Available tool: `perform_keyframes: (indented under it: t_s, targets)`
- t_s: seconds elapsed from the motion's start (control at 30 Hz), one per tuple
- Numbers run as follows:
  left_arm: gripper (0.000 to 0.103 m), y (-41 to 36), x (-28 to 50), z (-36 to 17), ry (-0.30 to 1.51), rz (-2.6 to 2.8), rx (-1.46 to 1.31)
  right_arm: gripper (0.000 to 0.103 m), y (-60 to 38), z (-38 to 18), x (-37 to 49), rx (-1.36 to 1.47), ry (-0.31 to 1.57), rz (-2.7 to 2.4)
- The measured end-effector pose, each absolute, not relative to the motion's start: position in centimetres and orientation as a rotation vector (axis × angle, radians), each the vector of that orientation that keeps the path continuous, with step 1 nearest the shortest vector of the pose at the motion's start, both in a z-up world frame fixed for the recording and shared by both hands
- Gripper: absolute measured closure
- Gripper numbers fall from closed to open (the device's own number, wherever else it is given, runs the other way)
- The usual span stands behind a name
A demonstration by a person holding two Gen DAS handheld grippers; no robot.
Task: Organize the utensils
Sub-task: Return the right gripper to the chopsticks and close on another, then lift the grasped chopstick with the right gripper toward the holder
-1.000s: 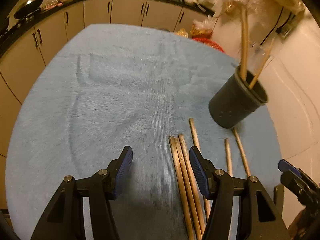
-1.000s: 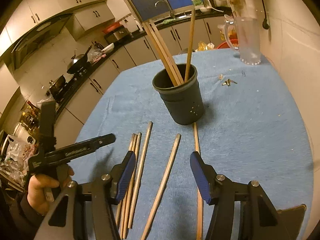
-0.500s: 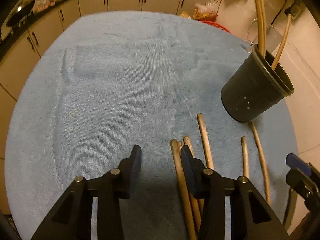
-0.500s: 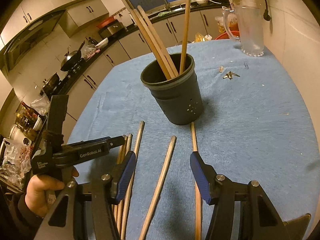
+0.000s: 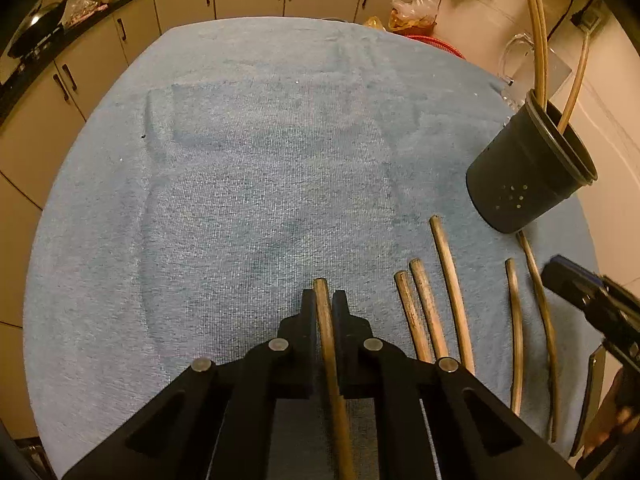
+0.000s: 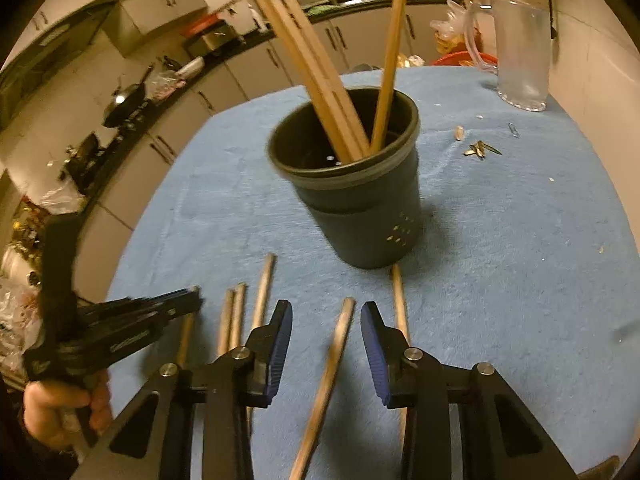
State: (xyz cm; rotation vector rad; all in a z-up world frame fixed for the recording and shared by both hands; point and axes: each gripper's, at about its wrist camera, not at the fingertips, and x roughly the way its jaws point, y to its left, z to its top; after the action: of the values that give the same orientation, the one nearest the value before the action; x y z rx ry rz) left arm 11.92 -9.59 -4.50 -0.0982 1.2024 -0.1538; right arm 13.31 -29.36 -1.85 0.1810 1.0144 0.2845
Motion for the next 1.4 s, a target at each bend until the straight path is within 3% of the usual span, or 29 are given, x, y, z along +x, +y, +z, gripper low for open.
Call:
perform_keyframes:
  t_s: [0.37, 0.47, 0.5, 0.53, 0.83, 1.4]
  targets:
    - [0.095, -9.1, 13.4, -4.5, 1.263, -0.187, -0.152, 0.076, -27.5, -4.7, 15.8, 0.113, 1.106, 0.216]
    - [0.095, -9.5, 14.1, -4.6, 1.283, -0.189, -0.137, 0.083, -26.6, -4.7, 15.9, 0.043, 1.087, 0.188]
    - [0.095, -9.7, 14.3, -4.6, 1.289, -0.182, -0.127, 0.091, -26.3, -4.7, 15.8, 0.014, 1.081, 0.178]
    - [0.095, -9.9, 14.4, -4.6, 1.29, -0.178, -0.121, 0.093, -26.0, -4.7, 15.7, -0.017, 1.073, 0.175]
    - [0.096, -10.4, 13.9, -4.1, 1.227, -0.162, -0.134, 0.094, -26.9, -1.7, 12.9, 0.016, 0.963, 0.257]
    - [0.096, -8.5, 7.4, 11.2, 0.847, -0.27, -0.236, 0.095, -28.2, 11.6, 4.2, 0.043, 0.675, 0.39]
